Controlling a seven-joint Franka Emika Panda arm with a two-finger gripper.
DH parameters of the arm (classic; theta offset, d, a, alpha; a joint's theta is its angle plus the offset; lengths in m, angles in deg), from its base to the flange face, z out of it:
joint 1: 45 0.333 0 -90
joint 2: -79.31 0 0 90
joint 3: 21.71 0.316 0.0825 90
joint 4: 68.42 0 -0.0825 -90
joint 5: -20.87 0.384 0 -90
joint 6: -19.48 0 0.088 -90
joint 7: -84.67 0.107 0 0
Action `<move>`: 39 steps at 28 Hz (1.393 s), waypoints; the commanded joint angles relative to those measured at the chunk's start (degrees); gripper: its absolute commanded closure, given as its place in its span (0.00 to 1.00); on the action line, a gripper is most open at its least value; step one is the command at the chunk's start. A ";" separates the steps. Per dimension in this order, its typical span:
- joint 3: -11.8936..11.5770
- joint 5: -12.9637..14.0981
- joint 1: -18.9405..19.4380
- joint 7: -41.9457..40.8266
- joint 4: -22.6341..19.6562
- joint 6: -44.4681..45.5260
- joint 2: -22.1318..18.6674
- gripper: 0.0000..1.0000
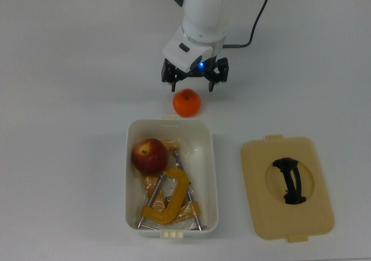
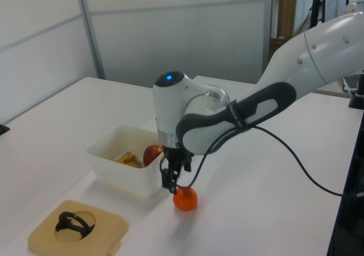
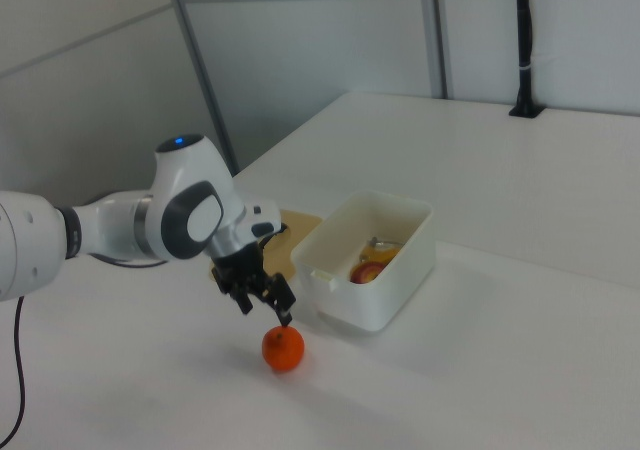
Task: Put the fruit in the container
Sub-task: 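Release the apple, move to the orange mandarin and grasp it, then lift the mandarin into the container beside the apple and release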
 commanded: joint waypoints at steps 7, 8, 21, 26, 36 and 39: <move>-0.34 -2.35 0.14 -0.02 -4.74 -3.90 2.65 0.00; -0.34 -2.35 0.14 -0.02 -4.74 -4.34 3.00 0.00; -0.69 -2.00 -0.21 0.68 -3.59 -9.01 3.71 0.79; -1.13 -2.00 -0.56 0.16 -1.59 -8.13 0.29 0.84; -1.22 -2.79 -2.15 -0.02 9.67 -6.54 -0.51 0.80; -1.22 -3.67 -3.02 -0.02 12.31 -6.81 0.10 0.80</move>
